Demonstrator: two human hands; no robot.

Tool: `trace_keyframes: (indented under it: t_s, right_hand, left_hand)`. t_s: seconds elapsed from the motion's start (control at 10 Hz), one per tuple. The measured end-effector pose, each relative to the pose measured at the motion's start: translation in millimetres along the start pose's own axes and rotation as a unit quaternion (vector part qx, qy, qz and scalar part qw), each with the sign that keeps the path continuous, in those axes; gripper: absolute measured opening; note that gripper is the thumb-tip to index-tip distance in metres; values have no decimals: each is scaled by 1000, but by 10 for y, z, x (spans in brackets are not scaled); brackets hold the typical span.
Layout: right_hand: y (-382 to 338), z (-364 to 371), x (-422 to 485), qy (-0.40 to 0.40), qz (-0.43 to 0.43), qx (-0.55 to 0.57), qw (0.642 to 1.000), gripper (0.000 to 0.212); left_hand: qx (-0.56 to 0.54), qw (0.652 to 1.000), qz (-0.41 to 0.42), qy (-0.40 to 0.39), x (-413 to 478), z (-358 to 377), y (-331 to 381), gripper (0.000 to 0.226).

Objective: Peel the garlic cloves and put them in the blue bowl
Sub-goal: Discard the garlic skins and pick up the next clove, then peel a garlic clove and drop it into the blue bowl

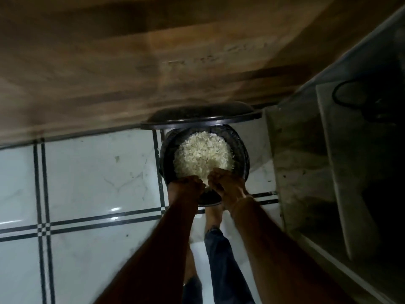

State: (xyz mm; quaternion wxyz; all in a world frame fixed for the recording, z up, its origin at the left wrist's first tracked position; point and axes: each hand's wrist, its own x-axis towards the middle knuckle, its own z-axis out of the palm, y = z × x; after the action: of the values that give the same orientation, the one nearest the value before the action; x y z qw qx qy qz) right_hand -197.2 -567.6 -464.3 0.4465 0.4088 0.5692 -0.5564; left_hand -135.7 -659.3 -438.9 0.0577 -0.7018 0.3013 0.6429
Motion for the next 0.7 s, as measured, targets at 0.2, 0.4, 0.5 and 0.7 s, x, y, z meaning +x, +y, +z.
trace_keyframes:
  t_s: [0.2,0.4,0.5,0.7]
  right_hand:
    - [-26,232,-253,-32,10,5,999,24]
    - [-85,156,-550,-102,0,-64,993,50]
    - [-193,124,-816,-187,-57,23,980,57]
    - [-120,-282,-1840,-103,-129,-34,986,52]
  left_hand:
    - [-15,1000,-26,-8,63,230,-18,41]
    - [31,992,-40,-119,-387,336,65,35]
    - [187,978,35,-89,-435,101,75,53]
    - [340,909,232,-66,-1376,-271,214,51]
